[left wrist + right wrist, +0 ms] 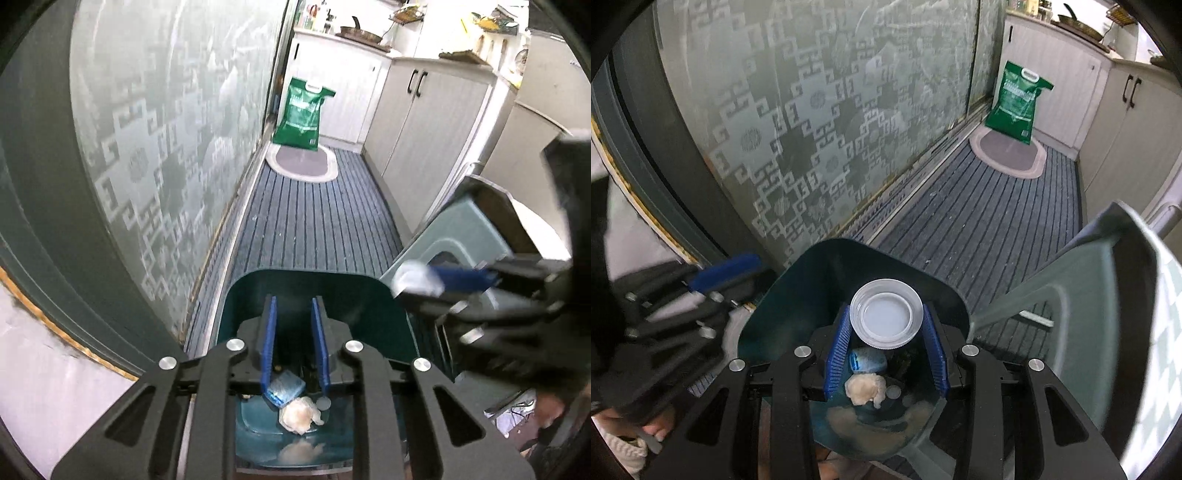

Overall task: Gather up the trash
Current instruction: 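Open the left tool to drop the bread while the right tool drops the lid into the bin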

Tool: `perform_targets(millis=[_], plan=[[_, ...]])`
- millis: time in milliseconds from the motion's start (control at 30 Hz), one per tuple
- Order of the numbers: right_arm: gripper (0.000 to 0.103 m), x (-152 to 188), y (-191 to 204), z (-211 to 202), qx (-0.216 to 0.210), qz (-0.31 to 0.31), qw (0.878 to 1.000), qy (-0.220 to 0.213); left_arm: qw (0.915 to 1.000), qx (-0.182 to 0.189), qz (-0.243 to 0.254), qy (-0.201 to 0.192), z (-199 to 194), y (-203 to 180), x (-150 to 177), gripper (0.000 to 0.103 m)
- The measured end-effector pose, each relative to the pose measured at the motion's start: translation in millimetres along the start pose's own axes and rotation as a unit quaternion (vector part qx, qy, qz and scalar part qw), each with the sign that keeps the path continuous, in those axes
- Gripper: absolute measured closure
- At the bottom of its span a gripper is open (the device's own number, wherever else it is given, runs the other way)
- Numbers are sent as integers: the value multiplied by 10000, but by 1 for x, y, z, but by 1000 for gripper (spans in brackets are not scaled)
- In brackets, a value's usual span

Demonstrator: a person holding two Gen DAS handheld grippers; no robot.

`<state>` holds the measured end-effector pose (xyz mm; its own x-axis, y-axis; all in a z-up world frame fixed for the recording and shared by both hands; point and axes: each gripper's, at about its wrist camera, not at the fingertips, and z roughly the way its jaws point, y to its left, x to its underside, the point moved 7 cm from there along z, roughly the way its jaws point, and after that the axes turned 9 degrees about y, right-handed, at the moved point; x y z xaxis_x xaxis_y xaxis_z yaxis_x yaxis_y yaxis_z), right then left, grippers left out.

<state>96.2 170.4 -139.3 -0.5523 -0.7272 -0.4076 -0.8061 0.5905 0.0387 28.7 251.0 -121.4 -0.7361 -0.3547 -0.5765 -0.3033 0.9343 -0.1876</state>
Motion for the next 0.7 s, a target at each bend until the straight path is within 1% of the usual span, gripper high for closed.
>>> perform_targets(millis=[200,433,700], plan=[[64,10,10,30,-56,-34,9996,281,9996,55,7,-270,-19,3,-10,84],[64,31,20,77,-137,-134,9967,795,9987,139,21,-493,-34,0,-15,84],[63,52,26,112,-84,-300,9922,1208,9974,126,148,-693,-51,-7,-19,84]])
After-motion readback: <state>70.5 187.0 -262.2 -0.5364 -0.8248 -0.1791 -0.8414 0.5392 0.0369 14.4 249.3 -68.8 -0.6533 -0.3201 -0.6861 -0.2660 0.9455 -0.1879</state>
